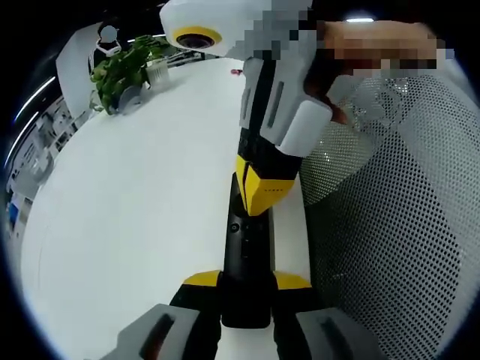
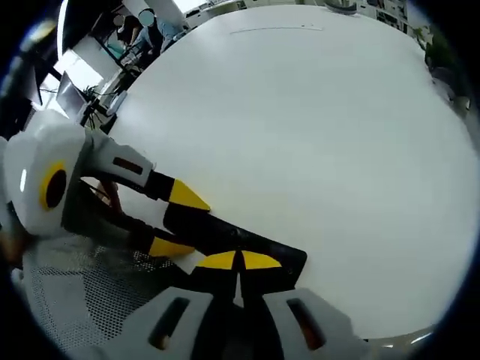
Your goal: Press the specified remote control buttons in sequence, fully releasing each button before pressing the next.
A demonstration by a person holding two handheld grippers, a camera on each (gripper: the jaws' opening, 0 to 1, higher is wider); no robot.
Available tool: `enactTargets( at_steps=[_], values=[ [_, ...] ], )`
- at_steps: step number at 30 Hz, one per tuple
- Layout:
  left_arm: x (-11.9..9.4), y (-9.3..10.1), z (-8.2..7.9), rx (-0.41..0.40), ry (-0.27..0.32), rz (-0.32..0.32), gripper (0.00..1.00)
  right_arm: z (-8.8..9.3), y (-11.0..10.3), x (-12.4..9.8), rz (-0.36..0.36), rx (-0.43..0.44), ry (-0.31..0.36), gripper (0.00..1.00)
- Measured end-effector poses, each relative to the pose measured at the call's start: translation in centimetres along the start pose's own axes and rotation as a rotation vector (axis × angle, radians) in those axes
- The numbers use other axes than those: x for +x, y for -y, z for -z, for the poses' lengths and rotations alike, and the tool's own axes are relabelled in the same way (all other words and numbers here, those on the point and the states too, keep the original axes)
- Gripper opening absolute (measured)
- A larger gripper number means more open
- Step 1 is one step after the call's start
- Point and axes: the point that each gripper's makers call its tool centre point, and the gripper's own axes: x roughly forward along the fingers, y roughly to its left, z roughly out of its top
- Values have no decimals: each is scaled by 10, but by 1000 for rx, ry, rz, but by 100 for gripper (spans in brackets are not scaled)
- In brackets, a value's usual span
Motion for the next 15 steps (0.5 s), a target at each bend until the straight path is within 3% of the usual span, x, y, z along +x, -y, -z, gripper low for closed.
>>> enactTargets(
  at_steps=[15],
  values=[
    [0, 1, 0, -3, 6, 3, 25, 10, 4, -5, -11, 76, -63, 0]
  ],
)
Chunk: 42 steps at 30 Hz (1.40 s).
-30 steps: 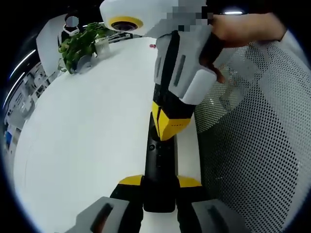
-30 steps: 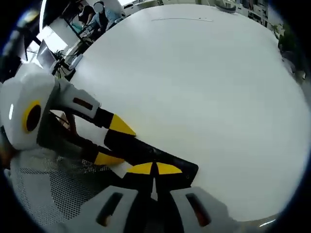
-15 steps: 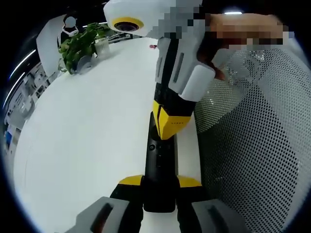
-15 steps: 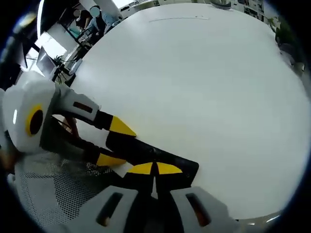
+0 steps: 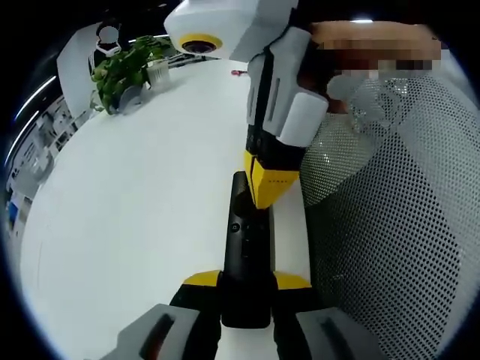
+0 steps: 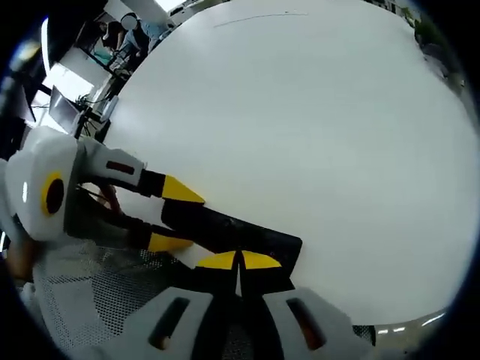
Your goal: Press the specified remote control buttons in sequence, fully releasing each button before pressing the next.
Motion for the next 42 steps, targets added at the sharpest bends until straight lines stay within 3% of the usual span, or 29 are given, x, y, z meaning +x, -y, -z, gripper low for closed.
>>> enactTargets(
  at_steps=[24, 33, 42],
  values=[
    [0, 0, 0, -2, 8, -1, 25, -1, 4, 2, 8, 15, -20, 0],
    [0, 0, 0, -2, 6, 1, 25, 0, 3, 5, 68, -41, -22, 0],
    [1, 0, 0, 3, 7, 1, 25, 2, 4, 4, 50, -25, -23, 0]
  ],
)
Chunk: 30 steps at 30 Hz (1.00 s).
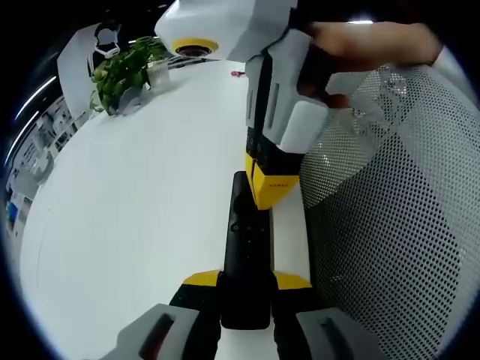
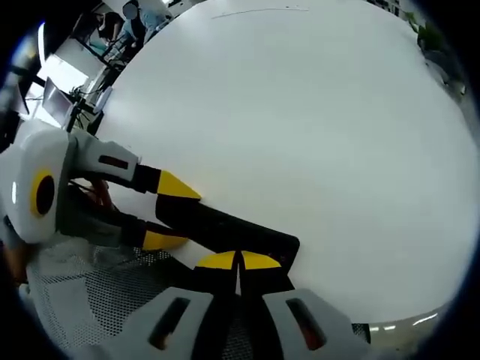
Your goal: Press the specified remote control buttons in sequence, fully releasing each button before pressing the next.
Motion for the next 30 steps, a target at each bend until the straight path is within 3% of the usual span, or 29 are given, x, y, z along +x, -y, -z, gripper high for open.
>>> enactTargets(
  at_steps=[13, 25, 30],
  values=[
    [0, 0, 0, -2, 6, 1, 25, 0, 0, -2, -74, 151, -8, 0],
    [0, 0, 0, 1, 4, 0, 25, -11, 2, -7, -59, 142, 52, 0],
    [0, 0, -1, 2, 6, -1, 25, -10, 0, -4, -65, 138, 43, 0]
  ],
)
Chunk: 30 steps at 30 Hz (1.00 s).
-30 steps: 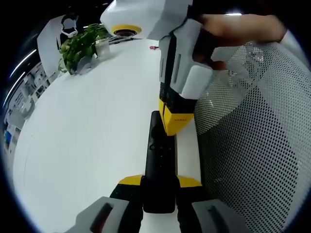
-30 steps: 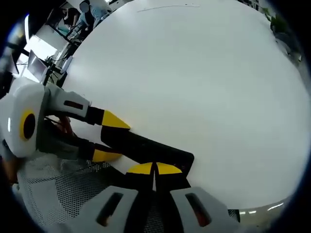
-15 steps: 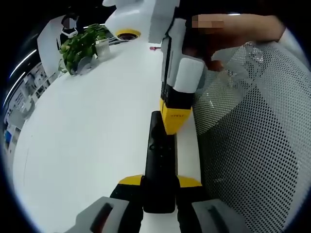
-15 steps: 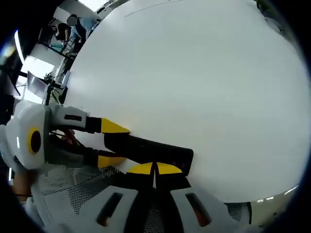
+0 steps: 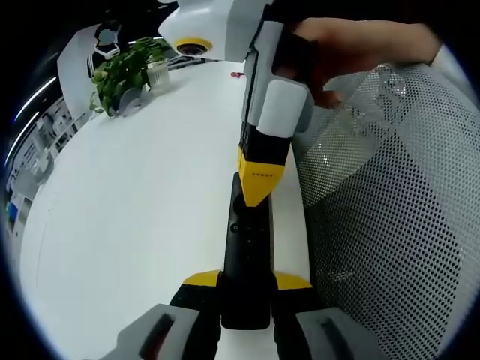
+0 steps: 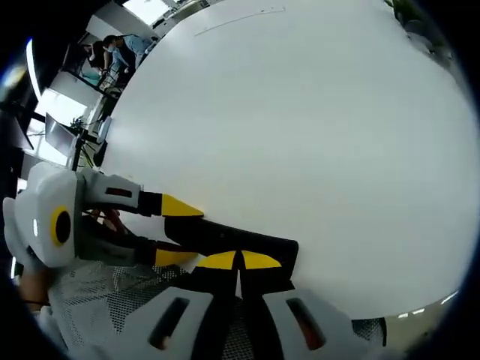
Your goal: Press the specified remote control buttons in sequence, fully releasing each button before pressing the next.
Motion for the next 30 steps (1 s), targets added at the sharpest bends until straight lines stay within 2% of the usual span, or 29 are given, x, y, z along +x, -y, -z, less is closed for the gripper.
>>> enactTargets(
  at_steps=[9, 13, 17, 25, 30],
  values=[
    [0, 0, 0, 9, 7, 4, 25, -2, 0, 4, 21, -42, 1, 0],
    [0, 0, 0, 8, 2, 7, 25, -2, -1, 4, 42, -120, 22, 0],
    [1, 0, -1, 0, 0, 2, 25, -4, 0, 5, 49, -108, 14, 0],
    [0, -1, 1, -12, 3, 4, 25, -4, 2, 5, 17, -53, 16, 0],
    [-4, -1, 5, -29, -11, 5, 25, -3, 1, 5, 22, -57, 13, 0]
  ],
)
